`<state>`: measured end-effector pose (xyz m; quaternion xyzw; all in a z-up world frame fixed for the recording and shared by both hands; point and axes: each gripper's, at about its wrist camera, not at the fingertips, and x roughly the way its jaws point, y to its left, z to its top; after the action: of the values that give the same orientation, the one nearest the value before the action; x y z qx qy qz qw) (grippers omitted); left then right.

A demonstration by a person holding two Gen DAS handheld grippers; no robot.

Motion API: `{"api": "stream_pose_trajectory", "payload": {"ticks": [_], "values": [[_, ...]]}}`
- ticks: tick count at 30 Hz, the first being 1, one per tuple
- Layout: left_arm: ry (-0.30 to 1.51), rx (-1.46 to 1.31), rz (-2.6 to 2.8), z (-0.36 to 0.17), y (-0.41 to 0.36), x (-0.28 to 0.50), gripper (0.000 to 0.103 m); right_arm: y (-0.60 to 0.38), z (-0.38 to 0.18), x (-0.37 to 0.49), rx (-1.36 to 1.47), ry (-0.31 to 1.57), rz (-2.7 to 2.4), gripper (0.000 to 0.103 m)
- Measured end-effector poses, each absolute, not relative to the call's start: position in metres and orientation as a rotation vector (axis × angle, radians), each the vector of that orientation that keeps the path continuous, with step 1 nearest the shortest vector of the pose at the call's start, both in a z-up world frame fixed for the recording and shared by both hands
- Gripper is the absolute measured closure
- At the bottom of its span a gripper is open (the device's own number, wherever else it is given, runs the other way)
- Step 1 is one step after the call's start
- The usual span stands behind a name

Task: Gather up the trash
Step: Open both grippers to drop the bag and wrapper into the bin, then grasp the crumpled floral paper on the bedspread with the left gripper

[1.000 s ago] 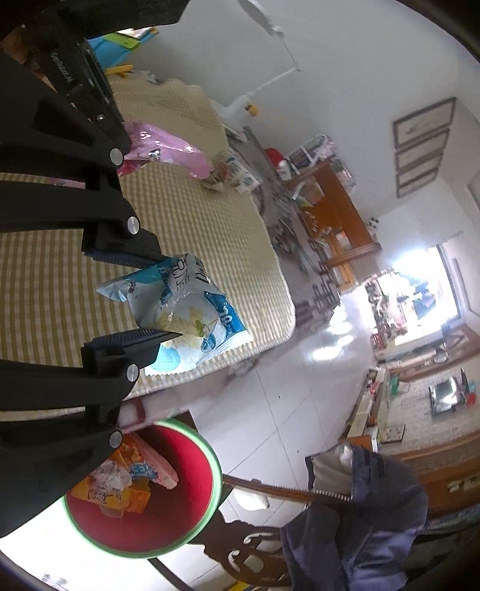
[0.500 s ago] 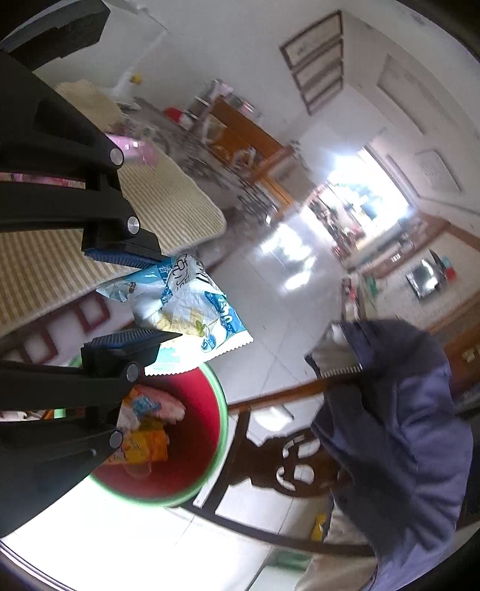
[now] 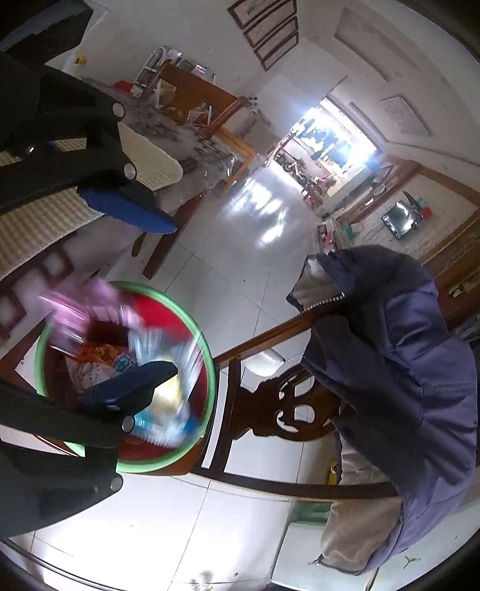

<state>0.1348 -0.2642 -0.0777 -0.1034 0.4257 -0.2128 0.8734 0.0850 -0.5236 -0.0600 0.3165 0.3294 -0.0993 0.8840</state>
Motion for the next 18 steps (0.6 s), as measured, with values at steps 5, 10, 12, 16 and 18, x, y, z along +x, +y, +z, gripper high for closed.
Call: {"api": "stream_pose_trajectory", "payload": {"ticks": [5,10,12,16,18], "values": [[0.821,-0.218,-0.177,-0.079,-0.173,0.145,0.033,-0.512,-0.058,0.089,0.669,0.676,-0.157,0.024],[0.792,-0.247,0.113,-0.083,-0.074,0.156,0.033,-0.489,-0.058,0.100,0.644,0.707,-0.088,0.023],[0.807,-0.260,0.178,-0.088,-0.046,0.166,0.033,-0.478,-0.057,0.102,0.608,0.714,-0.064,0.023],[0.853,-0.324,0.203,-0.100,-0.016,0.194,0.032,-0.467,-0.056,0.105,0.560,0.727,-0.048,0.023],[0.878,-0.342,0.201,-0.109,-0.008,0.207,0.032,-0.463,-0.058,0.107,0.549,0.741,-0.043,0.023]]}}
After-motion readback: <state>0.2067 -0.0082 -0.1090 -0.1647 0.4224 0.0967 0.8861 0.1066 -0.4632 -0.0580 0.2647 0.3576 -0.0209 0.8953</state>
